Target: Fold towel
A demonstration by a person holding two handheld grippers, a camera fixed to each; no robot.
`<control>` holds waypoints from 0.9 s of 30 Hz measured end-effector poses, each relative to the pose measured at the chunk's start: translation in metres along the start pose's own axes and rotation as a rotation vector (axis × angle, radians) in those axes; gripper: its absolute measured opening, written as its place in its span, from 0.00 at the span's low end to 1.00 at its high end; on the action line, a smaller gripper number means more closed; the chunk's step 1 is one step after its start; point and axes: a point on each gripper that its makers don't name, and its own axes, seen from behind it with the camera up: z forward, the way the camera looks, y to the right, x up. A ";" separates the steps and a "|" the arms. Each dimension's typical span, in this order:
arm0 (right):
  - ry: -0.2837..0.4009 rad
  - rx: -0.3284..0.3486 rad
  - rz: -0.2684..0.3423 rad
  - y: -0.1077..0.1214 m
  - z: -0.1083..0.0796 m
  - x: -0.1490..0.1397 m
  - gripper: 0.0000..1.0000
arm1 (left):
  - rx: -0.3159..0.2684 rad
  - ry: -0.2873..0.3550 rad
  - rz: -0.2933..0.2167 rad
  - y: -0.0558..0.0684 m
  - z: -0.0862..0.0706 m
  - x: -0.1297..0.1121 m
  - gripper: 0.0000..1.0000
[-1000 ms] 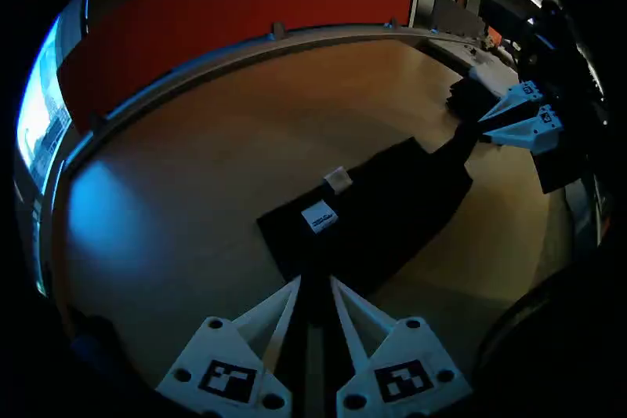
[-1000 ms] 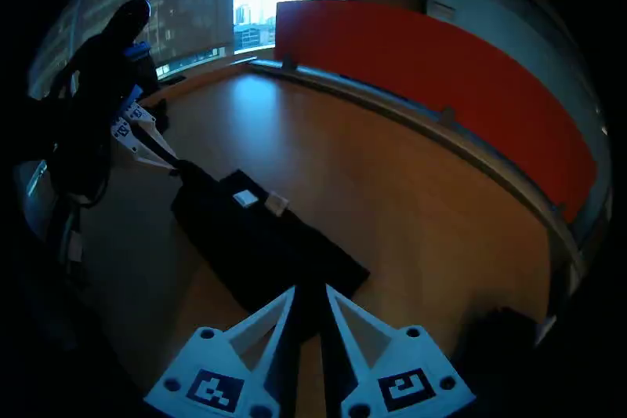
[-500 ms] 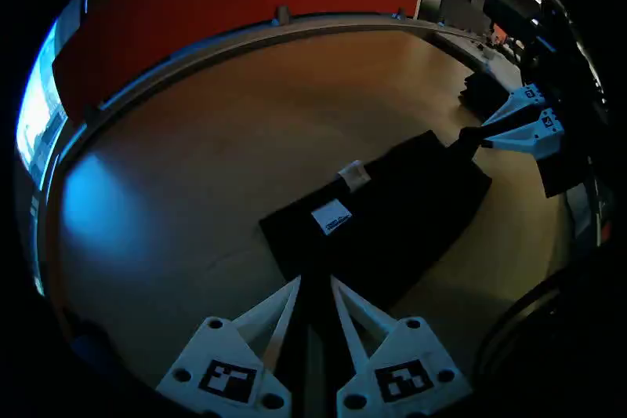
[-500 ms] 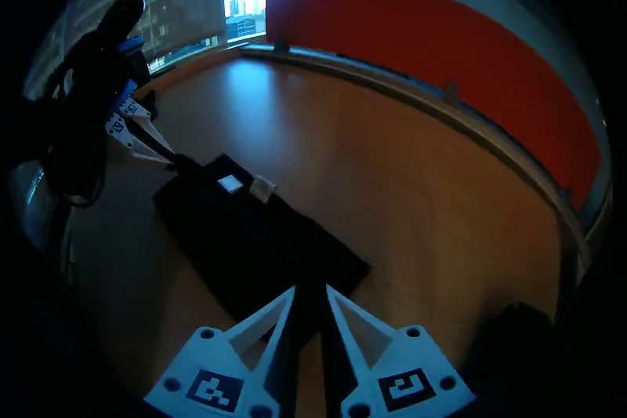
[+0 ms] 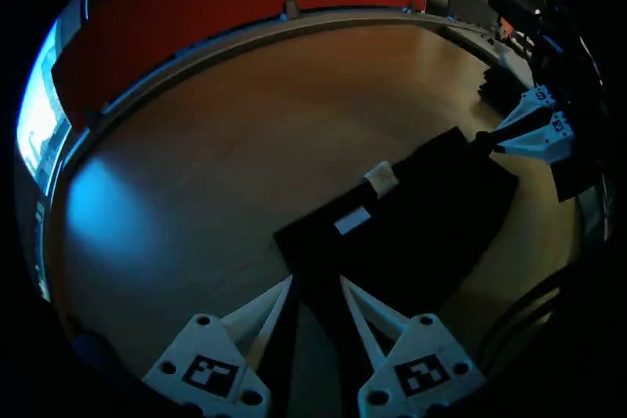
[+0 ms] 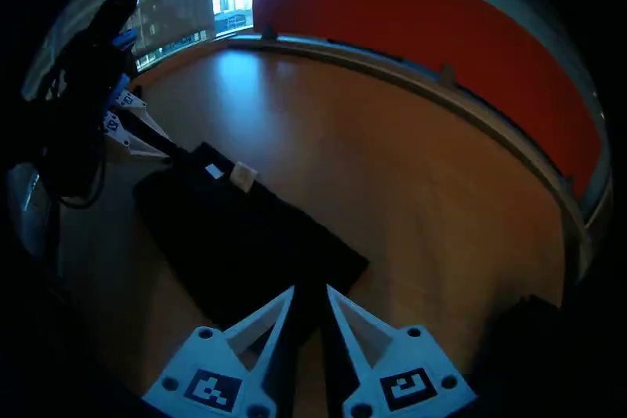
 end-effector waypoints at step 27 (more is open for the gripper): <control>0.036 -0.080 0.015 0.017 -0.006 0.012 0.84 | 0.048 0.017 -0.044 -0.020 -0.010 0.004 0.76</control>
